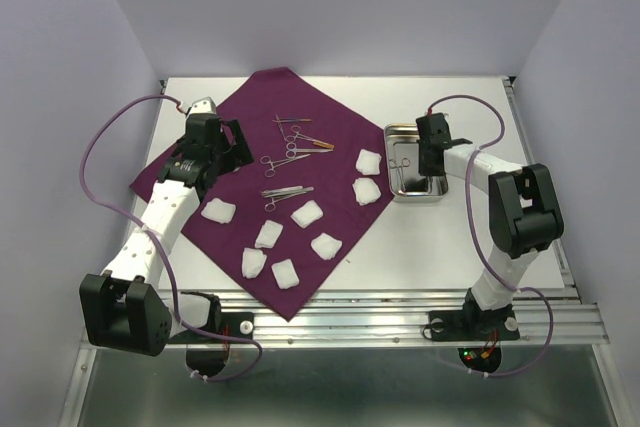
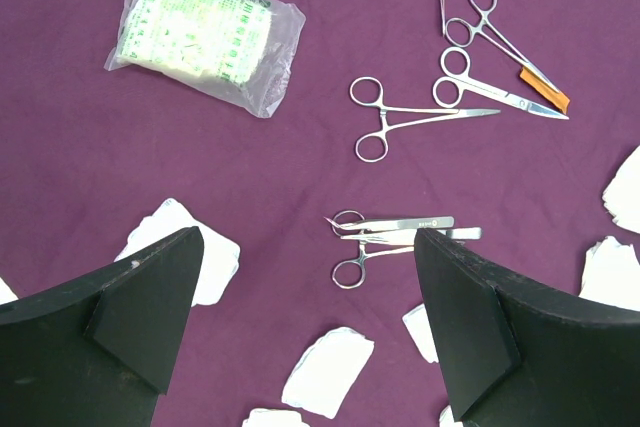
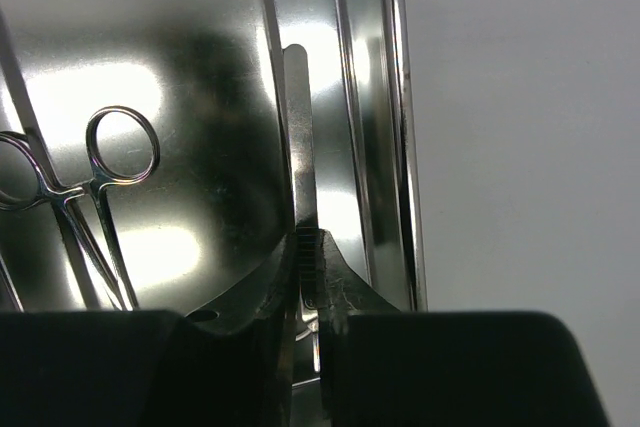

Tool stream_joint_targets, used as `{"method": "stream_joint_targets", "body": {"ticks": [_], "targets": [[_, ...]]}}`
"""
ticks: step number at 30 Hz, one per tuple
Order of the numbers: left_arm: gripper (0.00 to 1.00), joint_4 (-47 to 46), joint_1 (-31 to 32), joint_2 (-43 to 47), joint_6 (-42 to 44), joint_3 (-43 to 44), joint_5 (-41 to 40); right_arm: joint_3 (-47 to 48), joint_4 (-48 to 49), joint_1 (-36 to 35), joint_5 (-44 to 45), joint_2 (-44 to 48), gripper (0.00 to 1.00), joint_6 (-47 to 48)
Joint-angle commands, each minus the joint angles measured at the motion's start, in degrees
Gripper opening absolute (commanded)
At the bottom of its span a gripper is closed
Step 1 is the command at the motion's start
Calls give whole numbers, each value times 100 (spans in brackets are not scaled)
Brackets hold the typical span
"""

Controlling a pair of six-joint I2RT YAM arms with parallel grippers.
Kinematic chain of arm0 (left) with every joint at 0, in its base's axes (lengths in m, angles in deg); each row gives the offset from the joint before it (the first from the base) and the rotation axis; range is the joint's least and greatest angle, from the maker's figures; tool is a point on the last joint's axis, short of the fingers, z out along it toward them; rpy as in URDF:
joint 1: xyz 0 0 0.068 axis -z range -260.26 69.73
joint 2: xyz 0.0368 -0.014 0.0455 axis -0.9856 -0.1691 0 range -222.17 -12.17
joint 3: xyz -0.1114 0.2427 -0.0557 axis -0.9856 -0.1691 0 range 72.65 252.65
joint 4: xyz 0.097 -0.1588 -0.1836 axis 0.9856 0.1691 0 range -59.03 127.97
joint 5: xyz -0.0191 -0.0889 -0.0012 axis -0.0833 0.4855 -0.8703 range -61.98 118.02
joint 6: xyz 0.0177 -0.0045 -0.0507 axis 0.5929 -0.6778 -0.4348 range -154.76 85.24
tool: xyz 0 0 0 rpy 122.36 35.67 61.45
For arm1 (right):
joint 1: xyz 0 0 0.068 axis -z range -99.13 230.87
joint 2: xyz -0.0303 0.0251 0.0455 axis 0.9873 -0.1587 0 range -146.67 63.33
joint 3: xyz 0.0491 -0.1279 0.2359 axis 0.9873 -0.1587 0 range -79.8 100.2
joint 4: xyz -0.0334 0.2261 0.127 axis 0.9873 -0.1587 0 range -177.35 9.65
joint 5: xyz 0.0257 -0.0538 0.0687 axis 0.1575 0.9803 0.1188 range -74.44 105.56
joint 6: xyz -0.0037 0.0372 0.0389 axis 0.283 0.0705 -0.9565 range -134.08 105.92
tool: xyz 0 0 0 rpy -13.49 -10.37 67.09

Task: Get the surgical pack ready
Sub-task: Place the medical item in the container.

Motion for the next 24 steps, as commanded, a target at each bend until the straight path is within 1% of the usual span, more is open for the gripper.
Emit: {"method": "stream_joint_targets", "body": {"ticks": [1, 6, 15, 20, 24], "targets": [[99, -176, -33, 129, -39, 4, -25, -13, 171, -8, 206, 61, 16, 44], [99, -168, -33, 147, -39, 4, -34, 14, 127, -8, 162, 113, 26, 26], [99, -150, -33, 217, -30, 4, -69, 163, 31, -8, -128, 508, 27, -53], [99, -124, -33, 278, -39, -5, -96, 347, 4, -8, -672, 772, 28, -220], [99, -124, -33, 296, -56, 22, -78, 707, -4, -394, -823, 808, 29, -299]]}}
